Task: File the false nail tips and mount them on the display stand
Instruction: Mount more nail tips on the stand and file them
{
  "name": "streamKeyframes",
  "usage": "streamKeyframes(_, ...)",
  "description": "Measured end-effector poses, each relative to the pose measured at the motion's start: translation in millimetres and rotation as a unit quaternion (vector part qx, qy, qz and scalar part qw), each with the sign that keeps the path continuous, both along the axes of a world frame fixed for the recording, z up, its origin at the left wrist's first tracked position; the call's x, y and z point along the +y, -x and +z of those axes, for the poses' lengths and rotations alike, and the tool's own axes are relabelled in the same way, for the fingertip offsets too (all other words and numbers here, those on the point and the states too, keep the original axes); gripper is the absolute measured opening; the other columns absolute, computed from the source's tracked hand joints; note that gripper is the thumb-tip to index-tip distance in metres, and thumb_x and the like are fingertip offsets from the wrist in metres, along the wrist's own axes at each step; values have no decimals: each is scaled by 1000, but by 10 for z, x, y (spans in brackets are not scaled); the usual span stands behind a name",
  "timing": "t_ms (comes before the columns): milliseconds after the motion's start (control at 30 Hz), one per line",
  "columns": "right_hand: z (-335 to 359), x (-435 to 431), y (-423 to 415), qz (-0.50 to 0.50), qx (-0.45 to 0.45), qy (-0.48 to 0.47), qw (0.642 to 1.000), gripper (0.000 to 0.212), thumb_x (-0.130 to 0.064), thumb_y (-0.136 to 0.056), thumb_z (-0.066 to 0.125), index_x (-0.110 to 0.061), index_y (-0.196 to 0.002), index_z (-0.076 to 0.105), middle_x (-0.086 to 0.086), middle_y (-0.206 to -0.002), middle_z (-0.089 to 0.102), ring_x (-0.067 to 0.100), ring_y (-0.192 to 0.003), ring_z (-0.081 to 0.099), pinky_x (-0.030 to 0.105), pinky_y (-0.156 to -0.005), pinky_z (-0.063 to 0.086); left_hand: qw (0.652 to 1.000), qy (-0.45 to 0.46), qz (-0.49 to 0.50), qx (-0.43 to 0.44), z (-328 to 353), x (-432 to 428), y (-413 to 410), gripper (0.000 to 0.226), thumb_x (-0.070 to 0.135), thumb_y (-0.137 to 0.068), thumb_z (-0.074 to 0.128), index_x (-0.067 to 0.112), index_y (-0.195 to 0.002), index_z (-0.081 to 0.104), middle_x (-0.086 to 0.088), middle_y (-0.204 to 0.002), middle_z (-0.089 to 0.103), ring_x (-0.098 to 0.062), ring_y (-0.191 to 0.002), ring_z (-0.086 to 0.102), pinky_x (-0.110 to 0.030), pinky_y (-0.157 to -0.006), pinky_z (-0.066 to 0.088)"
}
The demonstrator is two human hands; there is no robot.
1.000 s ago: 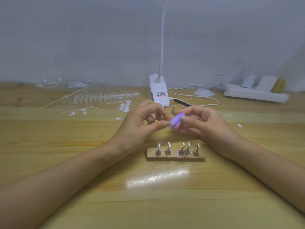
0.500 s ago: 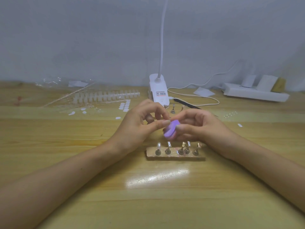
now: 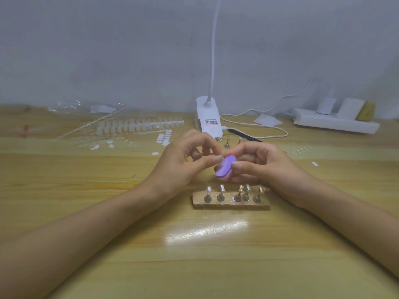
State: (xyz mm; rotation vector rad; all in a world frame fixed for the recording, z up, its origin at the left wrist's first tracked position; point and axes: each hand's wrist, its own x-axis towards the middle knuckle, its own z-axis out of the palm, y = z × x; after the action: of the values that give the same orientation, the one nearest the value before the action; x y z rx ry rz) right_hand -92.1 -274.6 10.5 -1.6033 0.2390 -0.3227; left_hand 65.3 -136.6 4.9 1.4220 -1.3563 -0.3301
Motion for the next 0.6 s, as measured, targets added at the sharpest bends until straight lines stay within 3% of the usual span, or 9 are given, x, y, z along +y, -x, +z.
streamKeyframes(167,4,3,-10,-55,-22,-27,998,23,-15,-82,69,-9,-105,70,17,-100,76,23,-91,75,23,-76,59,1000,3,-6,1,0,-5,-3,12,11,-86,72,21,-81,67,10,-89,55,1,-76,52,-14,-75,42)
streamKeyframes(267,0,24,-3,-9,10,24,1000,24,-17,-83,70,-10,-106,70,16,-101,76,26,-93,75,29,-80,60,1000,5,-1,-6,-3,-6,-4,10,10,-86,73,18,-82,68,8,-90,55,0,-76,53,-13,-75,42)
streamKeyframes(400,6,-9,-13,-60,-24,-37,997,27,-16,-80,69,-8,-106,68,15,-98,76,22,-90,75,25,-79,60,1000,1,-5,-7,-1,-1,3,12,10,-86,73,21,-81,68,7,-89,54,1,-72,51,-13,-75,41)
streamKeyframes(500,4,18,-13,2,13,25,1000,22,-18,-81,73,-13,-103,70,16,-100,76,24,-90,75,30,-80,60,1000,4,4,-13,-1,1,2,11,10,-85,74,19,-82,68,7,-89,55,1,-74,51,-13,-75,41)
streamKeyframes(600,-10,-21,-21,-62,-28,-34,997,25,-14,-82,67,-7,-106,68,15,-100,76,23,-92,75,25,-78,60,1000,4,1,-9,0,2,6,10,11,-85,74,19,-81,69,7,-88,54,1,-73,51,-12,-75,41)
